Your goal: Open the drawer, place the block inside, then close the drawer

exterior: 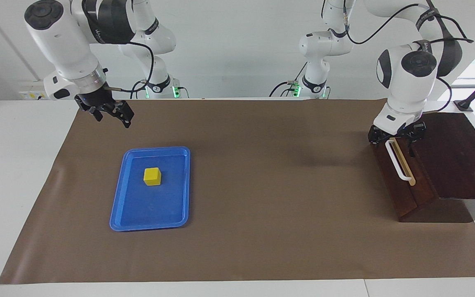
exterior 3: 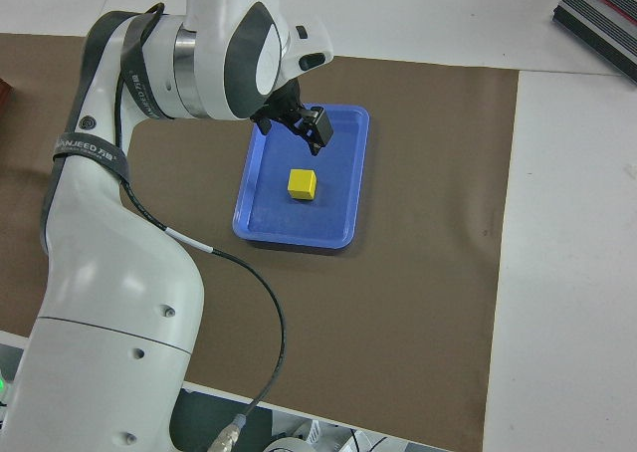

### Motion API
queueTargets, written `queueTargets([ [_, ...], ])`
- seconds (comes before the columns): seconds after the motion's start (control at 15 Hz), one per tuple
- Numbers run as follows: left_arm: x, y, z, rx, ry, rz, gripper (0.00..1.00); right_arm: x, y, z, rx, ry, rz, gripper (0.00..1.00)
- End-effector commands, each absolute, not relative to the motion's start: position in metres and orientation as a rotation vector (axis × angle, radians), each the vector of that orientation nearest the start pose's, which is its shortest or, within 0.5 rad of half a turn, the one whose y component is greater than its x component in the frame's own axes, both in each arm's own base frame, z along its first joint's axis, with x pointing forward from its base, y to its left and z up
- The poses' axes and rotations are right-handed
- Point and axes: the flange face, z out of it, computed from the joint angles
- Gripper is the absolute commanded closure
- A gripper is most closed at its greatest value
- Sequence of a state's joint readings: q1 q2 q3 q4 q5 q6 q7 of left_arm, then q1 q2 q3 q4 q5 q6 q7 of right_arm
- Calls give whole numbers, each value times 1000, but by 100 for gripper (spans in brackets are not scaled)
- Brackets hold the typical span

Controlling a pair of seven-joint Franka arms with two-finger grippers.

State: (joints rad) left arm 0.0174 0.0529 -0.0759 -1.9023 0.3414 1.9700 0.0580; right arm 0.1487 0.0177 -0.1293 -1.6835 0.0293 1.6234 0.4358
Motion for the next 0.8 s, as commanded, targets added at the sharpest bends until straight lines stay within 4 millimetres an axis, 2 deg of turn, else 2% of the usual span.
queueTargets([
  [0.0,575,-6,446,-2800,272,-60,0,585,2,542,-2847,1102,158,0],
  [0.13,577,-9,431,-2755,294,-54,0,598,6,525,-2643,1404,219,0],
  [0.27,578,-7,426,-2755,301,-71,0,606,5,510,-2421,1629,315,0],
  [0.4,577,-6,420,-2757,308,-77,0,614,-8,496,-2140,1865,407,0],
  [0.6,577,-7,407,-2769,331,-125,0,616,-28,468,-1915,1985,507,0],
  [0.73,579,-3,402,-2773,327,-127,0,609,-31,450,-1847,2010,526,0],
])
